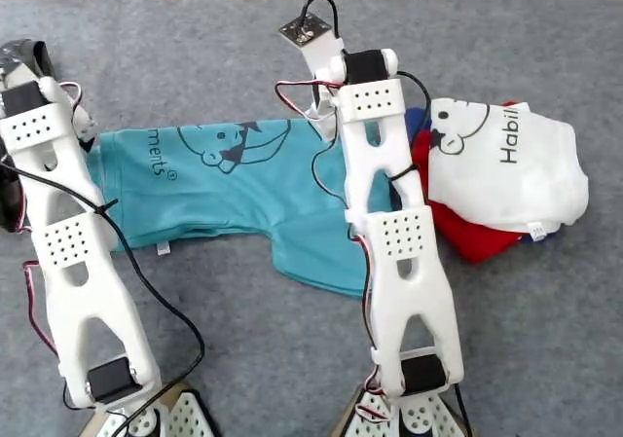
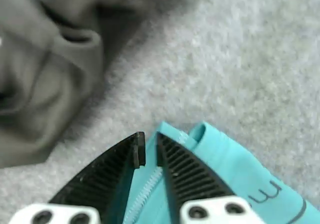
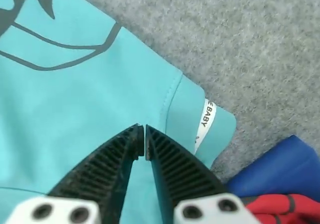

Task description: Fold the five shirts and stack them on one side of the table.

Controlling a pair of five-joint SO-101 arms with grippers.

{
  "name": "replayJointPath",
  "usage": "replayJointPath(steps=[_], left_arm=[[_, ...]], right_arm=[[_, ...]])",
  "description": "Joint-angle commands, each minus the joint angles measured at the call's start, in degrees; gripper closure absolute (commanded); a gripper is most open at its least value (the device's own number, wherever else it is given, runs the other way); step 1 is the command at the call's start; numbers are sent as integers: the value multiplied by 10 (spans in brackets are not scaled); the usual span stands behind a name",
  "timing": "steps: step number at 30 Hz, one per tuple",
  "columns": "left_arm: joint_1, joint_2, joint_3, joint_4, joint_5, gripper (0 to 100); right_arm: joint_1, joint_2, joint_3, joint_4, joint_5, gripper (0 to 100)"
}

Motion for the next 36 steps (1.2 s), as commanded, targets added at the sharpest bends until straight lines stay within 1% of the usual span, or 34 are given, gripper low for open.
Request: replayJointPath(steps=[1, 9, 15, 18, 20, 22, 24, 26, 29, 31, 34, 36], left_arm=[[7, -14, -29, 10, 4, 869], [-8, -8, -24, 11, 5, 860], [17, -17, -30, 11, 4, 863], [30, -91, -27, 17, 3, 863], [55, -149, 2, 18, -11, 863], [94, -191, 53, 17, -14, 863], [137, -199, 116, 11, -17, 863], [163, -183, 187, -8, -17, 874], [160, -139, 276, -54, -17, 968], [144, -112, 302, -69, -17, 964], [122, -91, 300, -67, -17, 961], [119, -98, 275, -50, -41, 961]], right_arm=[[22, -42, -4, 4, -3, 984], [62, -40, -4, 4, -3, 984], [63, -40, -4, 3, -2, 984], [62, -40, -4, 1, -4, 984], [64, -38, 1, -4, -5, 984], [64, -31, 6, -16, -5, 984], [65, -18, 5, -34, -5, 984], [63, 0, 6, -55, -5, 984], [66, 36, 4, -91, -5, 984], [74, 55, 3, -104, -5, 984], [90, 76, 0, -108, -3, 984], [98, 86, -2, -105, -3, 984]])
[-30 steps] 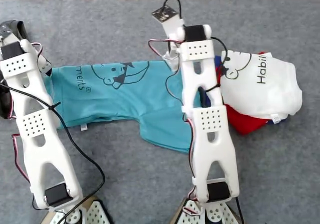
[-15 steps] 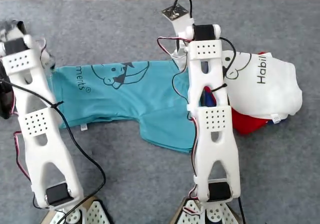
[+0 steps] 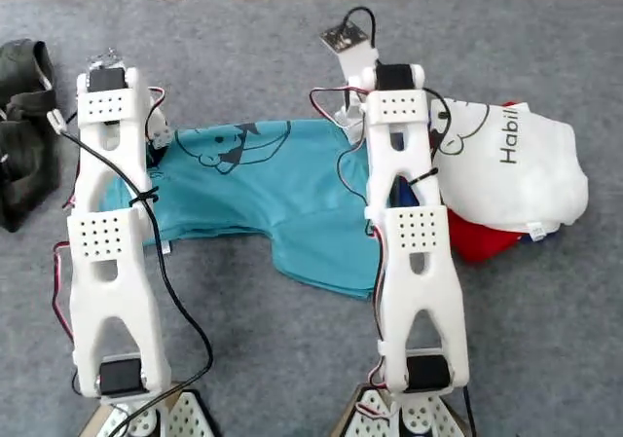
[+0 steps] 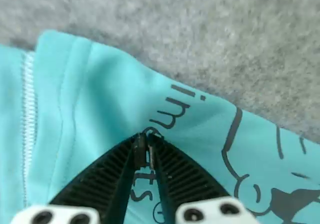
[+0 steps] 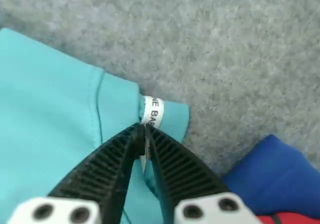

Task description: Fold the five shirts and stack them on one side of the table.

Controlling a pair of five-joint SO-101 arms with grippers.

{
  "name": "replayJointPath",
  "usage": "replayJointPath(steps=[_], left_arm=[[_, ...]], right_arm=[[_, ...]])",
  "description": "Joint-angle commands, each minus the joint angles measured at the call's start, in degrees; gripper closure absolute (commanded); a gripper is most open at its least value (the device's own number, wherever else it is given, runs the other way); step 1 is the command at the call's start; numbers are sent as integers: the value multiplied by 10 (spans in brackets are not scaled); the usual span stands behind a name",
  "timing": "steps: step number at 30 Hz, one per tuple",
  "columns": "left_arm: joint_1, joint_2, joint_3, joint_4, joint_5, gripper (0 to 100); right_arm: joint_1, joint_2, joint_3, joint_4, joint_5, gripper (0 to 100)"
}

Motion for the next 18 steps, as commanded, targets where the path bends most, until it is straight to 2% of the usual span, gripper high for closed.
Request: replayJointPath(steps=[1, 5, 9, 14, 18], left_arm=[[-16, -6, -33, 23, -44, 961], [9, -29, -138, 76, -87, 961], [7, -69, -154, 76, -98, 961], [-7, -145, -58, 76, -104, 961], [3, -248, 114, 76, -147, 971]], right_arm=[[25, 1, -11, -4, -2, 984], [30, -20, -26, 15, -4, 984], [29, -48, -82, 40, -2, 984], [28, -75, -157, 97, -1, 984], [28, -121, -116, 107, -7, 984]])
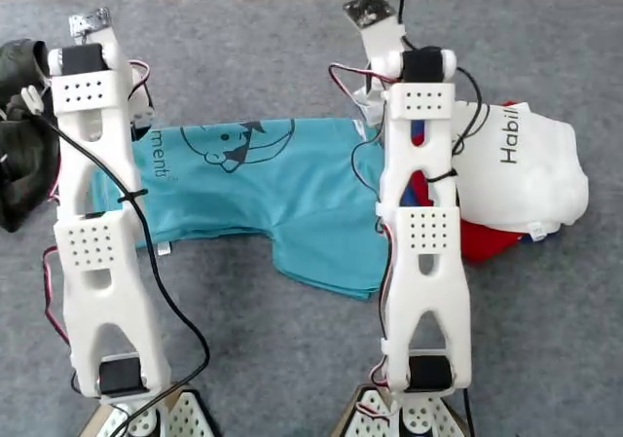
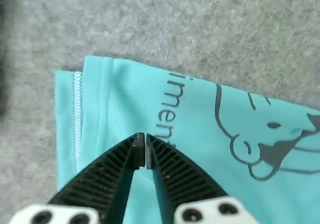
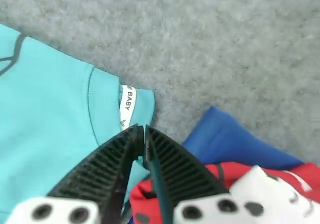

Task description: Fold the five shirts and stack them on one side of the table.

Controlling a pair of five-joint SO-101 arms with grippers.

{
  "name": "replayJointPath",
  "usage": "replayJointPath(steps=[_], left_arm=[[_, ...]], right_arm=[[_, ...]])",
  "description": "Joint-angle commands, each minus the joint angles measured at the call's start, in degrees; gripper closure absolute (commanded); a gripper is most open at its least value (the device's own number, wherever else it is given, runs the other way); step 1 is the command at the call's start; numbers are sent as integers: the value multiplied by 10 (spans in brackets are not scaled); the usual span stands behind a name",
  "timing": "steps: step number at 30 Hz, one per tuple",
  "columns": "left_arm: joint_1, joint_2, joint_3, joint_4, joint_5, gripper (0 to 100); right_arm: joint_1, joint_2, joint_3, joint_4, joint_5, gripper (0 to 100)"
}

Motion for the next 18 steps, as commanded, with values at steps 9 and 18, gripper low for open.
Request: replayJointPath(steps=[9, 18], left_arm=[[27, -346, 638, -193, -30, 970], [-3, -411, 875, -359, -62, 970]], right_arm=[[-43, -262, 423, -25, -74, 984], [7, -252, 570, -154, -73, 984]])
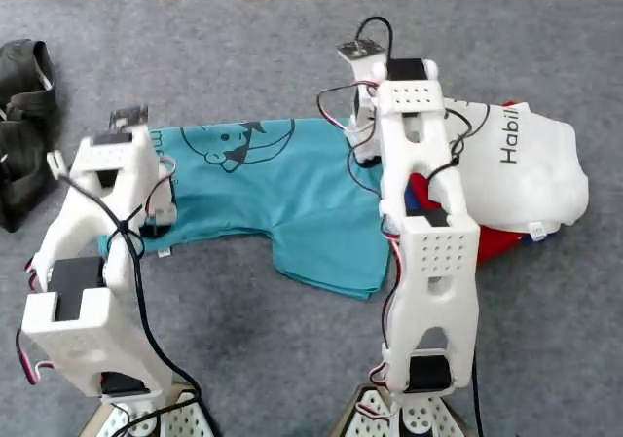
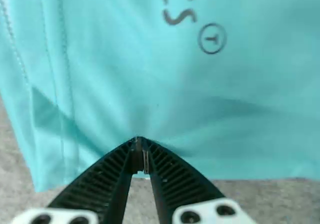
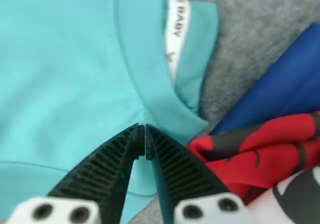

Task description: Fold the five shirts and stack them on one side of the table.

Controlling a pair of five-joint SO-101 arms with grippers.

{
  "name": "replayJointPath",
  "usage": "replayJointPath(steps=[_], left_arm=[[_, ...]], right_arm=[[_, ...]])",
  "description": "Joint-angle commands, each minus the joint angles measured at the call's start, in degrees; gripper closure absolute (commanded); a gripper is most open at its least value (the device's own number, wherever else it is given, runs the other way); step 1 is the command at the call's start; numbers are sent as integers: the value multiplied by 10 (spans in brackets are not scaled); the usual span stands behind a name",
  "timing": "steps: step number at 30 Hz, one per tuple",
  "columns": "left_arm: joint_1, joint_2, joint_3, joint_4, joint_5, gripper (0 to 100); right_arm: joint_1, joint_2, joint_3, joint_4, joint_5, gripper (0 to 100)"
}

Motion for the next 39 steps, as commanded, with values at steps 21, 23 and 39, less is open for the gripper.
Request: replayJointPath(steps=[21, 23, 39], left_arm=[[-36, -5, -207, 147, -180, 970], [-35, -5, -255, 158, -149, 970], [-36, 193, -283, -49, -54, 970]], right_arm=[[27, 22, -212, 125, 44, 984], [30, 10, -242, 124, 44, 984], [-13, -220, 267, 33, 42, 984]])
